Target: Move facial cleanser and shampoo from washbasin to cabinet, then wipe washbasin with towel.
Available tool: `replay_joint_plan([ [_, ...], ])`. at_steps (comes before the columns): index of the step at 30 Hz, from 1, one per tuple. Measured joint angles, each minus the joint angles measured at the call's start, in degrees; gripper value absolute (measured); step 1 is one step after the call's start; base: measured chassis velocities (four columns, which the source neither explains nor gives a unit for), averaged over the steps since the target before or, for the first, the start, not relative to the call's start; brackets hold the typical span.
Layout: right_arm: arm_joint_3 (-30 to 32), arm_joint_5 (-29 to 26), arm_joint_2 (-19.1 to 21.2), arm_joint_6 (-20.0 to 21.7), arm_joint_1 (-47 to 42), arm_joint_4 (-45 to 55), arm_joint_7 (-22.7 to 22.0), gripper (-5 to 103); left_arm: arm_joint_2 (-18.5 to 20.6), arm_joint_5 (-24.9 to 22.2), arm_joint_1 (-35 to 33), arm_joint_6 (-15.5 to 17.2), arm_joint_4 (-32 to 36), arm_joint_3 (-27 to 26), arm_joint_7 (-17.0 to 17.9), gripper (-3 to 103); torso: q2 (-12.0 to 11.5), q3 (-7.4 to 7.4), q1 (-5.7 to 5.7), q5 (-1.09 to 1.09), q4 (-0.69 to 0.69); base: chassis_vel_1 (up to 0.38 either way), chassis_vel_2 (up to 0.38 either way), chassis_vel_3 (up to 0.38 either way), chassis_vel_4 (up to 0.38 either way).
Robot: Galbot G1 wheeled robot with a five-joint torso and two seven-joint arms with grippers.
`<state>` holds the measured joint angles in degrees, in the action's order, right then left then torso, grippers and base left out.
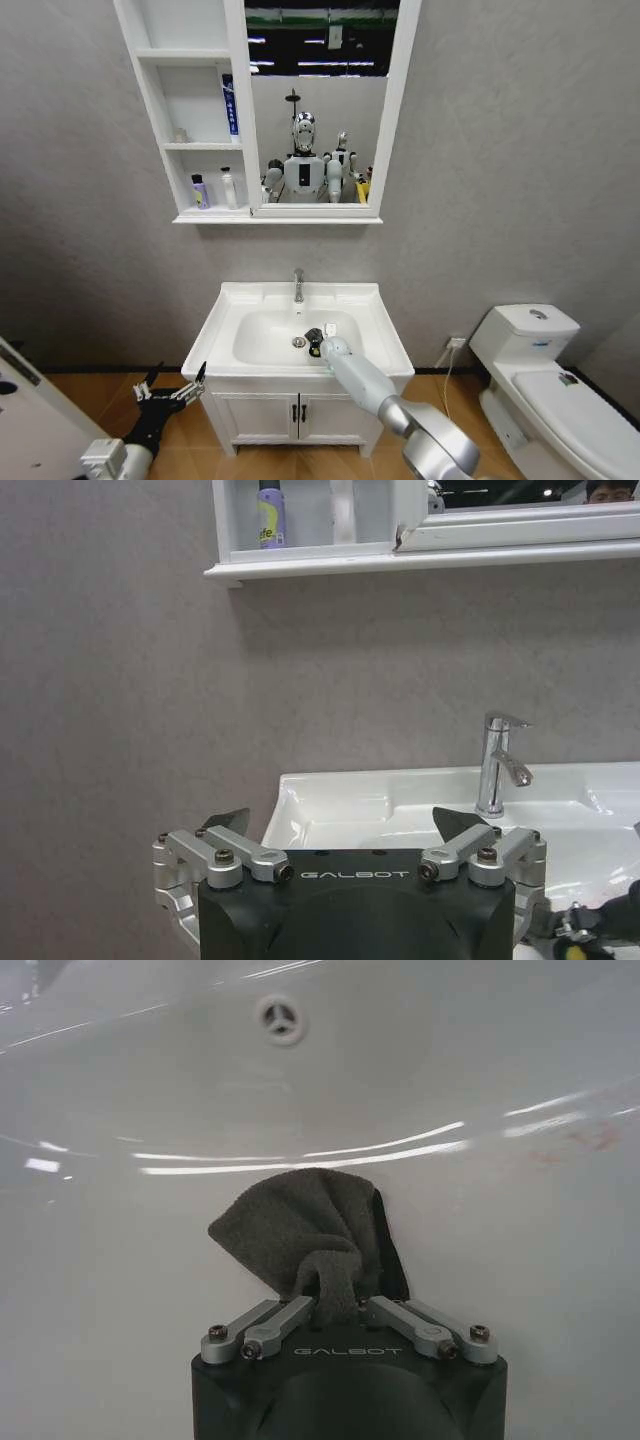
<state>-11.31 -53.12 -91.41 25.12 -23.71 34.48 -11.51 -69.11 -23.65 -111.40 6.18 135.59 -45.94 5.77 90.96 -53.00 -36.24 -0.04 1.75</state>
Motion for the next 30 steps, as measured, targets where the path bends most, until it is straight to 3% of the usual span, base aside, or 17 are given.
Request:
replay_joint_plan([
  [3,-0.48,-1.48,-0.70,0.33,1.15,-1.03,2.65,6,0.00,0.00,0.00,0.00,0.00,0.00,0.00,100,-0.01,0.00,-0.01,0.01,-0.02,0.000,0.000,0.000,0.000],
  [11,-0.19,-1.09,-0.71,0.33,0.77,-0.94,2.12,6,0.00,0.00,0.00,0.00,0.00,0.00,0.00,100,0.00,0.00,-0.01,0.01,-0.01,0.000,0.000,0.000,0.000],
  [17,0.75,5.34,1.47,-0.92,-0.17,-0.94,-0.06,6,0.00,0.00,0.00,0.00,0.00,0.00,0.00,100,0.01,0.03,0.00,0.02,-0.03,0.000,0.000,0.000,0.000],
  [22,1.39,6.70,1.28,-1.92,0.30,-2.24,0.61,6,0.00,0.00,0.00,0.00,0.00,0.00,0.00,100,0.02,0.03,0.00,-0.04,0.00,0.000,0.000,0.000,0.000],
  [24,0.98,3.37,-0.45,-2.02,0.46,-2.62,2.65,6,0.00,0.00,0.00,0.00,0.00,0.00,0.00,100,0.00,0.00,-0.01,0.00,0.01,0.000,0.000,0.000,0.000],
  [30,0.27,-0.32,-0.69,-1.76,0.46,-2.36,4.82,6,0.00,0.00,0.00,0.00,0.00,0.00,0.00,100,0.00,0.00,-0.01,0.00,0.00,0.000,0.000,0.000,0.000],
])
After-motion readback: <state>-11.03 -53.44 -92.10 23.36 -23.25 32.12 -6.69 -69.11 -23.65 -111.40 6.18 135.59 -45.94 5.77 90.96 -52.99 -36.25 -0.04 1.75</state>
